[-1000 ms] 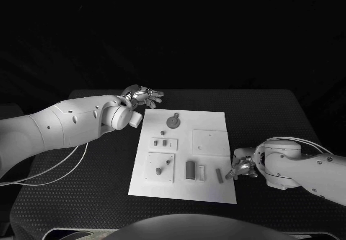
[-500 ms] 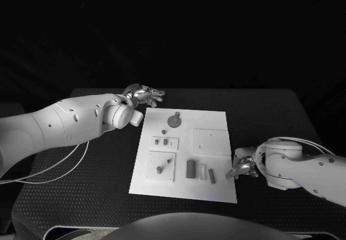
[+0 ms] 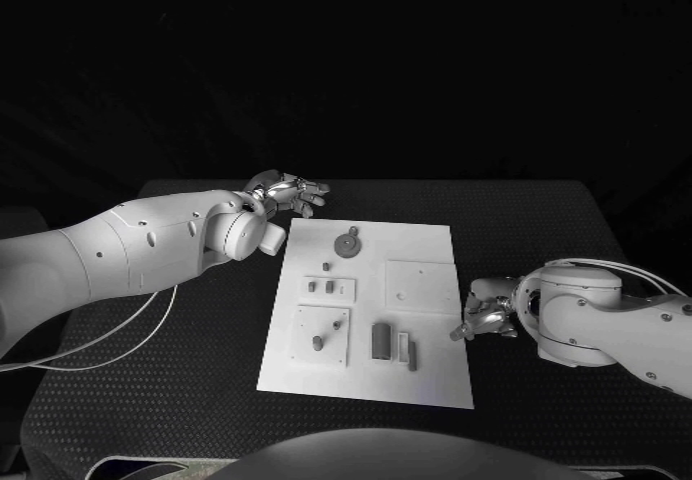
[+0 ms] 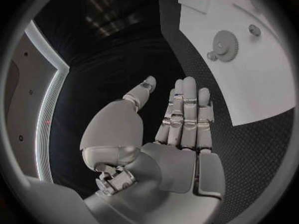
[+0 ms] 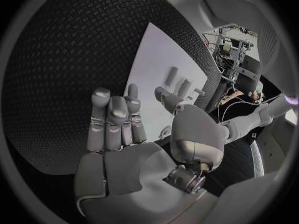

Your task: Assemble the parts on the task board

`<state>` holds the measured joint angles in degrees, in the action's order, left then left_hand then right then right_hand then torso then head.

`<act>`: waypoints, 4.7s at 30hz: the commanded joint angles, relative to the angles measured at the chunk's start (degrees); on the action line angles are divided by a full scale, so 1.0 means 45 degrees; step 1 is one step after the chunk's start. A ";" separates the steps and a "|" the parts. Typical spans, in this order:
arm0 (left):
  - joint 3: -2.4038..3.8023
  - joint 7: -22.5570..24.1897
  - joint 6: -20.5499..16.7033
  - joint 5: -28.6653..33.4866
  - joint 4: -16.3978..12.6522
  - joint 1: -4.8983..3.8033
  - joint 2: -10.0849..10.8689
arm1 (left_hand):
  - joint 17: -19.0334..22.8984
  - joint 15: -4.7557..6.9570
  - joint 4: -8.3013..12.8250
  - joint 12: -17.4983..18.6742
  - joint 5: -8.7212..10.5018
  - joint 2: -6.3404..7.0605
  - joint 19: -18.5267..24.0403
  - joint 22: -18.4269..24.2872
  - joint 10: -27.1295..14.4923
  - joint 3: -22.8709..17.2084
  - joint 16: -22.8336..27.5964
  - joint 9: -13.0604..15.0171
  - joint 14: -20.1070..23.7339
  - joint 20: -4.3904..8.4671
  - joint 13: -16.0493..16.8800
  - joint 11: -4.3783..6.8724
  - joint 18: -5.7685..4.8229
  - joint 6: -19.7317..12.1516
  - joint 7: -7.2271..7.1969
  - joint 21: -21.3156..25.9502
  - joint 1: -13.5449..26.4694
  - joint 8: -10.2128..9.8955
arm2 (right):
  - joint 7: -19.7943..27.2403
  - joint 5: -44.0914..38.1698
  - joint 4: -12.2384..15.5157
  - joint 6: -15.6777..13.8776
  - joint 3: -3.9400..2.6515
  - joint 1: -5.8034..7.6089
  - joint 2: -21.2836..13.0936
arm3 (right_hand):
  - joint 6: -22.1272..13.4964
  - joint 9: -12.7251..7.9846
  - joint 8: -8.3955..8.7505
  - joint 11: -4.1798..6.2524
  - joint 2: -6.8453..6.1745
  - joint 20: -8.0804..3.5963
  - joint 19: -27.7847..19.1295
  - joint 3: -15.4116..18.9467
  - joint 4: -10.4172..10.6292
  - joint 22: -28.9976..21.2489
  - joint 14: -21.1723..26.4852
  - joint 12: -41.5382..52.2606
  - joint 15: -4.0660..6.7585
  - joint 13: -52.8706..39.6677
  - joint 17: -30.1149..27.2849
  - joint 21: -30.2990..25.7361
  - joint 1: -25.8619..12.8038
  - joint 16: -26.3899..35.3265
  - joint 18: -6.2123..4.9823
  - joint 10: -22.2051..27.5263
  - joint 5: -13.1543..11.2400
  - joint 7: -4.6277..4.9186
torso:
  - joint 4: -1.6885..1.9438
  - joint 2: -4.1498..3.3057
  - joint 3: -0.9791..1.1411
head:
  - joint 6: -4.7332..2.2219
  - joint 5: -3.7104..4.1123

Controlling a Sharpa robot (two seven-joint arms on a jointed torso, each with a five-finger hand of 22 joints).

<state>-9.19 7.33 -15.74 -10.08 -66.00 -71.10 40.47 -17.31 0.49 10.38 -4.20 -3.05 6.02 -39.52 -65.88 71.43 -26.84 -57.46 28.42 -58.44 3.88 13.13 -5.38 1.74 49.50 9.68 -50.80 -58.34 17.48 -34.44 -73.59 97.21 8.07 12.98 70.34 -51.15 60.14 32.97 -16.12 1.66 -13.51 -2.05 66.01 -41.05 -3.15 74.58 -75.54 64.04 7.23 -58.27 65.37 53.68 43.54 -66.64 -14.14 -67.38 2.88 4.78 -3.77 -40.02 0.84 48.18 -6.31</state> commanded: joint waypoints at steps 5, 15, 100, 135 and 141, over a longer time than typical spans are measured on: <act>0.0007 0.0040 0.0160 -0.0057 -0.0030 -0.0010 0.0006 | -0.0024 -0.0027 -0.0081 -0.0025 0.0002 -0.0040 0.0099 -0.0025 -0.0023 -0.0013 0.0059 -0.0020 -0.0018 0.0456 0.0012 -0.0017 -0.0034 -0.0079 -0.0006 0.0051 0.0063 0.0086 | 0.0011 -0.0128 0.0146 -0.0196 -0.0012 0.0011 0.0084 | 0.0071 0.0026 -0.0048 0.0015 -0.0110 0.0000 0.0084 -0.0039 0.0125 0.0000 -0.0021 0.0000 0.0061 -0.0015 0.0020 0.0090 0.0071 -0.0028 -0.0190 -0.0085 -0.0020 -0.0031 | 0.0032 -0.0016 0.0013 | 0.0011 0.0008; 0.0006 0.0030 0.0194 -0.0061 -0.0036 -0.0010 -0.0038 | -0.0029 -0.0026 -0.0082 -0.0026 0.0002 -0.0039 0.0101 -0.0030 -0.0021 -0.0012 0.0059 -0.0023 -0.0019 0.0457 0.0014 -0.0016 -0.0034 -0.0079 -0.0006 0.0054 0.0061 0.0090 | 0.0153 0.1993 -0.0338 -0.0477 -0.0001 -0.0055 0.0962 | 0.0098 0.0042 -0.0066 0.0026 -0.0159 -0.0010 0.0108 -0.0057 0.0194 -0.0001 -0.0033 0.0012 0.0074 -0.0022 0.0020 0.0102 0.0063 -0.0034 -0.0190 -0.0113 -0.0020 -0.0043 | 0.0015 -0.0019 0.0015 | 0.0007 -0.0023; 0.0003 -0.0114 0.0290 -0.0231 -0.0035 -0.0010 0.0009 | -0.0067 -0.0026 -0.0144 -0.0023 0.0003 -0.0093 0.0108 -0.0072 -0.0026 -0.0007 0.0073 -0.0048 -0.0016 0.0458 0.0020 -0.0017 -0.0044 -0.0083 -0.0007 0.0077 0.0096 0.0118 | 0.0351 0.1996 -0.1865 0.0091 0.0058 -0.1389 0.2093 | 0.0736 0.0084 -0.0217 0.0208 0.2351 0.0141 0.0021 0.0178 -0.2543 0.0034 -0.0067 0.0065 0.0062 -0.0240 -0.0079 0.0259 0.0748 -0.0114 -0.0190 -0.0675 -0.0023 -0.0239 | 0.0009 -0.0018 0.0021 | 0.0241 -0.0075; 0.0001 -0.0179 0.0283 -0.0235 -0.0071 -0.0011 0.0037 | -0.0087 -0.0028 -0.0209 -0.0019 0.0002 -0.0072 0.0119 -0.0092 -0.0034 0.0017 0.0078 -0.0066 -0.0018 0.0455 0.0022 -0.0021 -0.0053 -0.0102 0.0000 0.0095 0.0164 0.0122 | 0.0026 -0.5163 -0.1051 0.0002 0.0058 -0.1348 0.2168 | -0.0535 -0.0187 0.0487 -0.0239 -0.0514 0.0152 -0.0302 -0.0597 -0.0087 -0.0199 0.0251 -0.0293 -0.0163 -0.0279 -0.0246 -0.0096 0.0267 0.0191 -0.0190 -0.0079 -0.0019 0.0227 | 0.0019 -0.0018 0.0013 | 0.0192 -0.0002; 0.0001 -0.0196 0.0304 -0.0260 -0.0090 -0.0011 0.0041 | -0.0090 -0.0028 -0.0221 -0.0018 0.0003 -0.0069 0.0120 -0.0095 -0.0035 0.0020 0.0080 -0.0070 -0.0019 0.0455 0.0022 -0.0021 -0.0054 -0.0106 0.0001 0.0098 0.0175 0.0122 | 0.0108 -0.4185 -0.1041 0.0510 0.0062 -0.1350 0.2141 | -0.0846 -0.0294 0.0636 -0.0372 0.0064 0.0160 -0.0437 -0.1599 -0.0595 -0.0177 0.0321 -0.0279 -0.0301 -0.0286 -0.0244 -0.0129 0.1570 0.0220 -0.0187 0.0024 0.0021 0.0369 | 0.0014 -0.0009 0.0010 | 0.0175 -0.0007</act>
<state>-9.22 6.27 -15.13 -10.96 -66.19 -71.11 40.68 -17.65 0.49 9.65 -4.20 -3.05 5.81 -39.31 -66.25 71.43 -26.74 -57.46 28.19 -58.44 3.67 13.17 -5.38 1.75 49.51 9.68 -50.57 -58.12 17.70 -32.20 -93.02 93.24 7.42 12.94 64.56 -41.23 62.92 45.65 -17.26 0.20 -13.70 -1.44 64.34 -47.69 -5.53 73.71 -74.20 62.93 6.13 -59.50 64.34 53.43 49.81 -65.97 -14.18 -67.55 2.66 2.24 -3.70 -40.07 0.88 49.02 -6.32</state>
